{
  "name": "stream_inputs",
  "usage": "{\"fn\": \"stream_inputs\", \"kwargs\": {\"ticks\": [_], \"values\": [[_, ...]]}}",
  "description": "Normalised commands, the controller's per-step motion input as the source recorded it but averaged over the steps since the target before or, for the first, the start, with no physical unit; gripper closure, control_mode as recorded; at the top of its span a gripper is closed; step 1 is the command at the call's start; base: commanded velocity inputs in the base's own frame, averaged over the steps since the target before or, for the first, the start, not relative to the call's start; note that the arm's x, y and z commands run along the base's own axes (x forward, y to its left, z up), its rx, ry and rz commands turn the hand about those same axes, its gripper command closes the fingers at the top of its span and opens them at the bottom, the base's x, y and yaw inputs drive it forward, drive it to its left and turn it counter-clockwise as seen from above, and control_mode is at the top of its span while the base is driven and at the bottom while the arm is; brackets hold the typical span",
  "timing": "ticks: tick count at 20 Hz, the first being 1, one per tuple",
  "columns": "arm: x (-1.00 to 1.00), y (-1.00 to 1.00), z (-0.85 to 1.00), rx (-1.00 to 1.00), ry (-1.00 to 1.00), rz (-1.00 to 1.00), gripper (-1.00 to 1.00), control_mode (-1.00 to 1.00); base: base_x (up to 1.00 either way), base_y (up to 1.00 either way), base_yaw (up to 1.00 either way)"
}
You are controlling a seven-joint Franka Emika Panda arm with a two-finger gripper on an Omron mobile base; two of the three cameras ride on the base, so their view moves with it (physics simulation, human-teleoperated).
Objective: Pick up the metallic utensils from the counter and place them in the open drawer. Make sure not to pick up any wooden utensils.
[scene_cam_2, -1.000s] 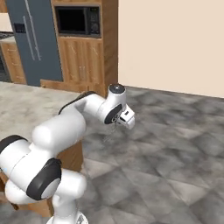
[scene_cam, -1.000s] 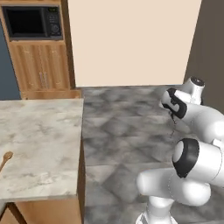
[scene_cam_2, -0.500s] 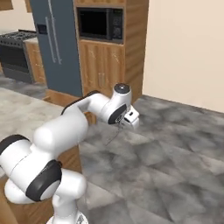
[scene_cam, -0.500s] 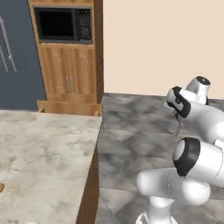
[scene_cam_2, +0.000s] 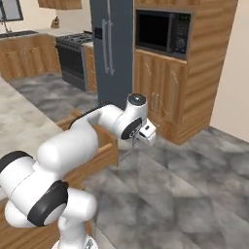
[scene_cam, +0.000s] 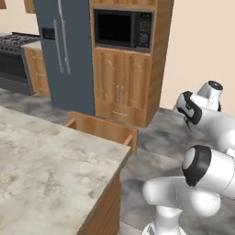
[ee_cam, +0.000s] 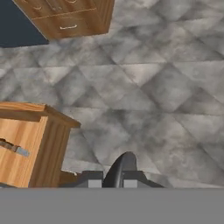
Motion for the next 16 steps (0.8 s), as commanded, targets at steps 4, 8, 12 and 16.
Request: {"fn": "stream_inputs", "kwargs": {"ticks": [4,8,12,16], "values": [[0.00,0.00,0.00,0.00,0.00,0.00,1.00,1.00,0.83,-0.38,0.55],[0.00,0.00,0.00,0.00,0.00,0.00,1.00,1.00,0.59,-0.29,0.62],[0.00,0.00,0.00,0.00,0.00,0.00,1.00,1.00,0.48,-0.38,0.61],[0.00,0.00,0.00,0.00,0.00,0.00,1.00,1.00,0.11,-0.32,0.61]]}}
